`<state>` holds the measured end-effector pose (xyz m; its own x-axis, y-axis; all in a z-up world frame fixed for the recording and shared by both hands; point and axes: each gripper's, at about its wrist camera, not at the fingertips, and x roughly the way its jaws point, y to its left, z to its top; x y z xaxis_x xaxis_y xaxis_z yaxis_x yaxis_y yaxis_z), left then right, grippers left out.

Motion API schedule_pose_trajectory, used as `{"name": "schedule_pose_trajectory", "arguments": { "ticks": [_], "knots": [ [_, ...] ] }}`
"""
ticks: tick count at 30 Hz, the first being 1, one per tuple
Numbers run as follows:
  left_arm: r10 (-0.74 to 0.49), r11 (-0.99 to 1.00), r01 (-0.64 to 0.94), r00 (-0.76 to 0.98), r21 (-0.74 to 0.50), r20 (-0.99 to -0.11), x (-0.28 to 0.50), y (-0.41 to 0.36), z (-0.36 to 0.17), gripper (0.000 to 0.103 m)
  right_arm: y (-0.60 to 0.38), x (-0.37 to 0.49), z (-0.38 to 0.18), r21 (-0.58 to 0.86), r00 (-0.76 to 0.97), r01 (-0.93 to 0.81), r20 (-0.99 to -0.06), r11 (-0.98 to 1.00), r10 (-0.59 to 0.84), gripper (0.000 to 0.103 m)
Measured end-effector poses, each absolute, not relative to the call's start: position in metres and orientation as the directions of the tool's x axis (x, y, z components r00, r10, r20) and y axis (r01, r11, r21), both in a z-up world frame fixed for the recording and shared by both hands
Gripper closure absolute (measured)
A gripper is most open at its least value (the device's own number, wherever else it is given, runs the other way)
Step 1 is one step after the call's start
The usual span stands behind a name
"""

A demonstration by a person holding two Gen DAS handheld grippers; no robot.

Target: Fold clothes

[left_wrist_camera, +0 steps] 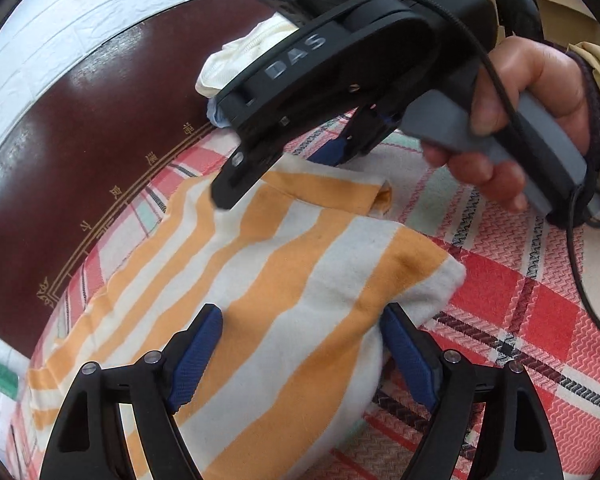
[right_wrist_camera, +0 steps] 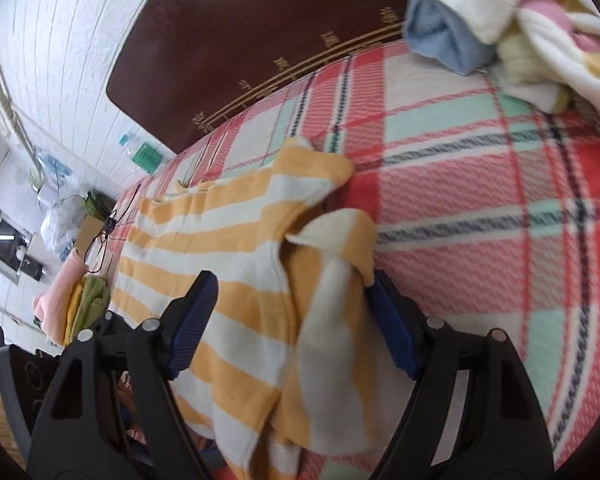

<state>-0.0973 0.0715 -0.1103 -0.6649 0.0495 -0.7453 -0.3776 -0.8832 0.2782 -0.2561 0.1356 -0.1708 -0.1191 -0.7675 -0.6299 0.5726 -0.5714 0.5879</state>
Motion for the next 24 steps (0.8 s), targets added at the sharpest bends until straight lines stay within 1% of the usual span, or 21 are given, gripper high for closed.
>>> {"name": "schedule_pose_trajectory", "arguments": {
  "ticks": [1, 2, 3, 4, 5, 6, 8, 10, 13, 17, 24],
  "knots": [
    [0.059, -0.890, -0.374, -0.661, 0.261, -0.748, -0.097, 0.070, -0.110, 0.023, 0.132, -0.257, -0.172, 0.591, -0.112, 0.574, -0.629, -0.566, -0.770, 0.033],
    [0.069, -0.898, -0.369, -0.657, 0.241, -0.751, -0.097, 0.068, -0.109, 0.030, 0.128, -0.259, -0.174, 0.606, -0.092, 0.568, -0.626, -0.557, -0.774, 0.044],
    [0.079, -0.904, -0.365, -0.653, 0.221, -0.754, -0.097, 0.066, -0.109, 0.036, 0.126, -0.262, -0.180, 0.637, -0.053, 0.548, -0.620, -0.542, -0.783, 0.073],
    [0.089, -0.911, -0.360, -0.649, 0.202, -0.756, -0.097, 0.065, -0.108, 0.050, 0.125, -0.264, -0.184, 0.660, -0.027, 0.530, -0.614, -0.532, -0.789, 0.075],
    [0.088, -0.918, -0.347, -0.652, 0.193, -0.753, -0.096, 0.064, -0.107, 0.060, 0.125, -0.265, -0.185, 0.671, -0.023, 0.516, -0.610, -0.532, -0.792, 0.075],
    [0.085, -0.925, -0.333, -0.656, 0.186, -0.750, -0.094, 0.064, -0.105, 0.064, 0.126, -0.266, -0.185, 0.687, -0.021, 0.500, -0.599, -0.527, -0.801, 0.075],
    [0.134, -0.948, -0.305, -0.649, 0.095, -0.749, -0.093, 0.054, -0.098, 0.077, 0.133, -0.266, -0.179, 0.733, -0.022, 0.464, -0.552, -0.498, -0.833, 0.076],
    [0.191, -0.961, -0.277, -0.645, -0.006, -0.740, -0.092, 0.040, -0.090, 0.086, 0.136, -0.265, -0.172, 0.764, -0.023, 0.438, -0.517, -0.474, -0.856, 0.077],
    [0.286, -0.956, -0.244, -0.642, -0.164, -0.712, -0.086, 0.018, -0.077, 0.089, 0.136, -0.261, -0.161, 0.797, -0.020, 0.411, -0.478, -0.443, -0.878, 0.078],
    [0.394, -0.915, -0.214, -0.658, -0.342, -0.642, -0.076, -0.011, -0.063, 0.090, 0.130, -0.256, -0.144, 0.833, -0.018, 0.386, -0.423, -0.396, -0.906, 0.078],
    [0.416, -0.892, -0.191, -0.699, -0.410, -0.581, -0.062, -0.038, -0.051, 0.090, 0.103, -0.246, -0.115, 0.851, -0.004, 0.388, -0.382, -0.353, -0.924, 0.078]
  ]
}}
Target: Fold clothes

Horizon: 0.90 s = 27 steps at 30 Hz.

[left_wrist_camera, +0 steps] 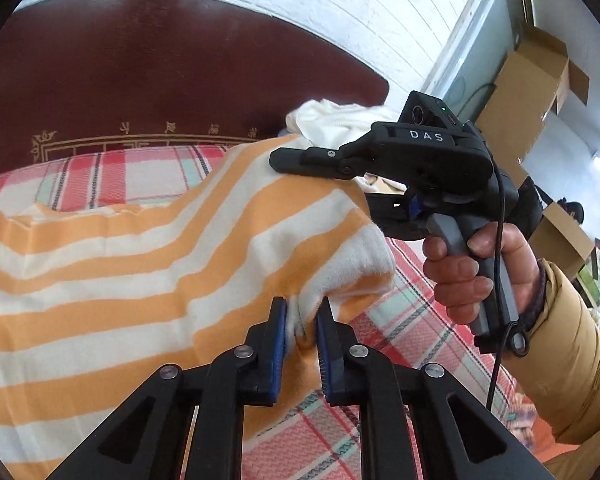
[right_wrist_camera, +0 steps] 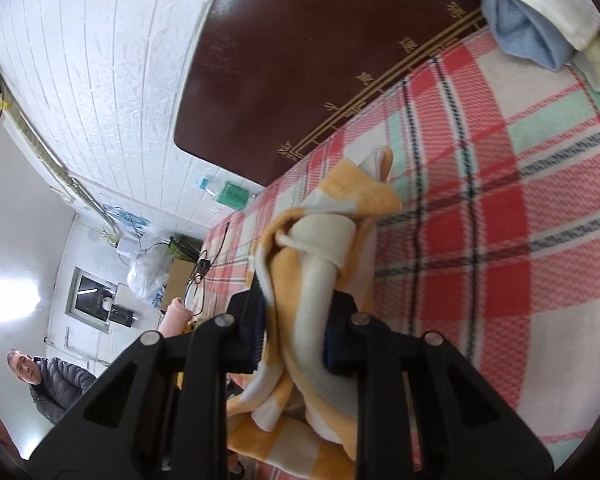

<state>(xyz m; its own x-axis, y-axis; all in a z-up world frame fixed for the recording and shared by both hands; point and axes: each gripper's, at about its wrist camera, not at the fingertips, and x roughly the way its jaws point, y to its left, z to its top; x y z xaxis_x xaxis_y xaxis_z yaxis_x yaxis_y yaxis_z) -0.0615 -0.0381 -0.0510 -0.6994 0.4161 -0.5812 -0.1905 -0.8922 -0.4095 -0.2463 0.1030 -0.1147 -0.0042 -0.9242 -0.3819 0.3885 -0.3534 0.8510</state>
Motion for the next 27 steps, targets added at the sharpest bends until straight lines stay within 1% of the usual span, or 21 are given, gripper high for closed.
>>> {"name": "schedule_pose_trajectory", "arguments": {
  "ticks": [6, 11, 14, 20, 27],
  "knots": [
    [0.418, -0.875, -0.164, -0.731, -0.456, -0.539, -0.050, -0.059, -0.043, 0.090, 0.081, -0.241, -0.100, 0.848, -0.025, 0.383, -0.386, -0.366, -0.922, 0.078],
    [0.407, -0.859, -0.126, -0.756, -0.496, -0.513, -0.038, -0.078, -0.042, 0.090, 0.057, -0.237, -0.096, 0.867, -0.019, 0.357, -0.366, -0.348, -0.930, 0.078],
    [0.387, -0.863, -0.107, -0.768, -0.494, -0.510, -0.031, -0.086, -0.041, 0.090, 0.038, -0.234, -0.095, 0.870, -0.015, 0.349, -0.367, -0.349, -0.930, 0.078],
    [0.362, -0.860, -0.072, -0.784, -0.505, -0.505, -0.019, -0.107, -0.042, 0.090, 0.002, -0.225, -0.094, 0.860, 0.000, 0.360, -0.389, -0.363, -0.921, 0.078],
    [0.341, -0.860, -0.046, -0.794, -0.509, -0.504, -0.005, -0.125, -0.042, 0.090, -0.036, -0.214, -0.096, 0.830, 0.010, 0.390, -0.436, -0.398, -0.900, 0.078]
  ]
}}
